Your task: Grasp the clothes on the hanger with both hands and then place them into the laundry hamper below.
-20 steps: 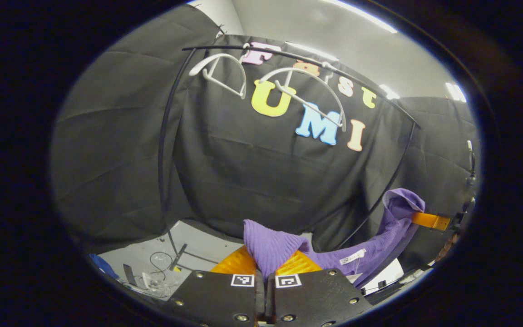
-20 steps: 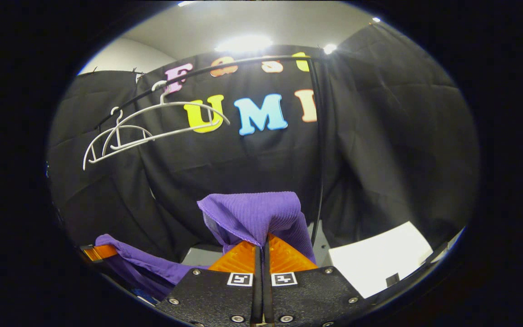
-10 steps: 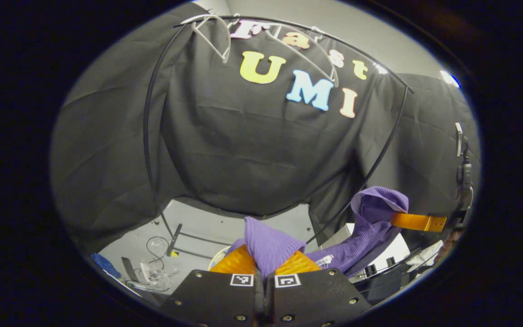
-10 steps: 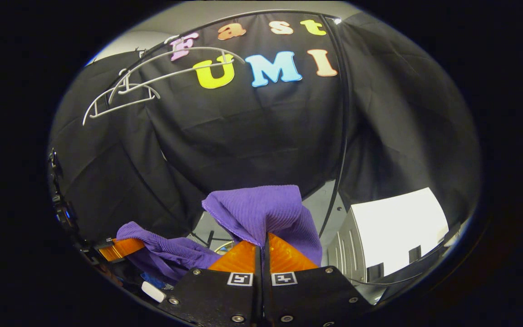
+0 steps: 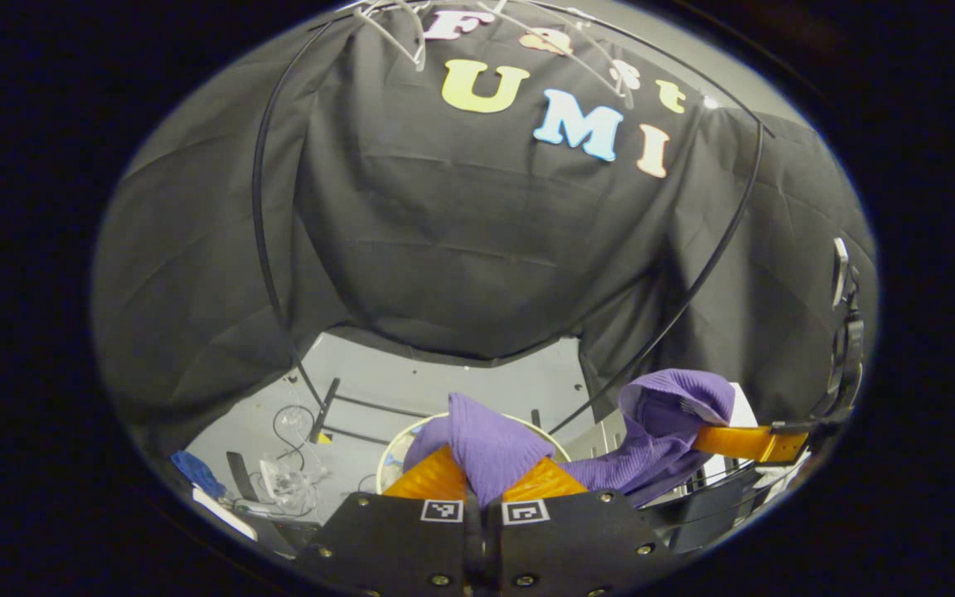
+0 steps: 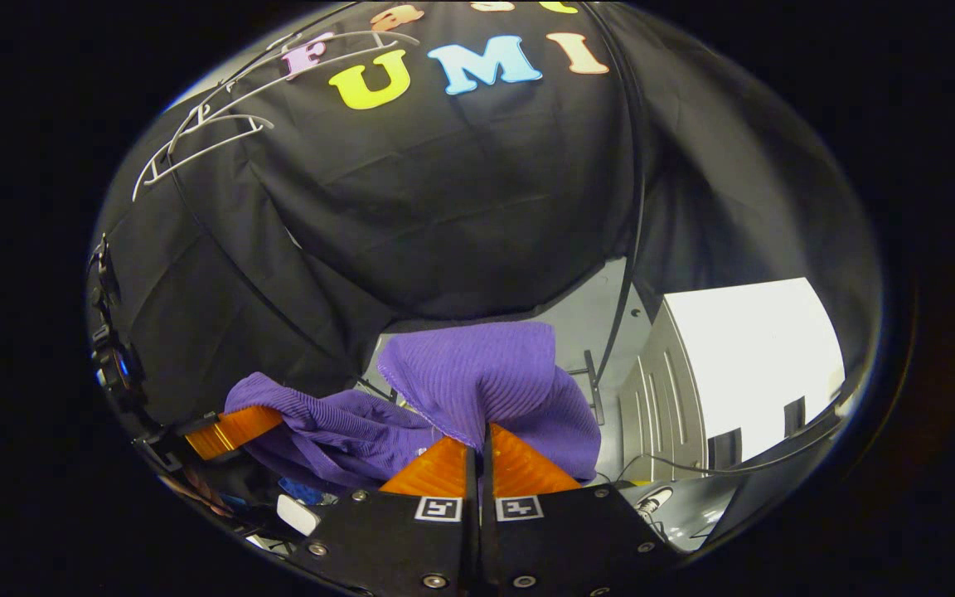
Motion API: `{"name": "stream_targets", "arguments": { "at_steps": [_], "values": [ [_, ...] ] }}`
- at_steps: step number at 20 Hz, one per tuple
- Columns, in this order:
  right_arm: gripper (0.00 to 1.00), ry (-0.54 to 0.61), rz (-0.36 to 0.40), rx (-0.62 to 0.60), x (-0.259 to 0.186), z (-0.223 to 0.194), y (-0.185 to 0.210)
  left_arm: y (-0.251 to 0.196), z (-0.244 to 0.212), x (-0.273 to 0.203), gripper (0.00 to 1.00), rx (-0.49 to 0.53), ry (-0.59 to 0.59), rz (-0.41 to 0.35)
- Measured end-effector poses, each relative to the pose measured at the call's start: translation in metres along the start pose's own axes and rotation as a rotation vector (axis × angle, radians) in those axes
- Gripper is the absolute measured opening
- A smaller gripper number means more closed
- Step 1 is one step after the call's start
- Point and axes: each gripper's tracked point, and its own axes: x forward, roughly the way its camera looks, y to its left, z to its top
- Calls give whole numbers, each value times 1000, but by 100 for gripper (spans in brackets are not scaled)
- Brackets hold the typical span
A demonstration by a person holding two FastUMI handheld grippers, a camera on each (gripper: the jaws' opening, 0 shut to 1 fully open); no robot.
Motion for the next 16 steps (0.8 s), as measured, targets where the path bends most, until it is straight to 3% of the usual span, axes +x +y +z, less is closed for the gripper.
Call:
{"name": "stream_targets", "arguments": {
  "at_steps": [1,2,5,6,16],
  "values": [
    [1,8,-9,6,2,-6,-4,-1,-4,4,6,-16,10,-2],
    [1,21,-19,16,6,-11,-7,2,-8,6,0,-20,20,0],
    [1,54,-37,43,20,-26,-10,11,-22,20,6,0,57,0],
    [1,61,-46,38,23,-28,-11,13,-28,24,2,11,72,-3],
    [1,97,-81,-1,38,-37,5,14,-49,45,2,40,120,-47]
  ]
}}
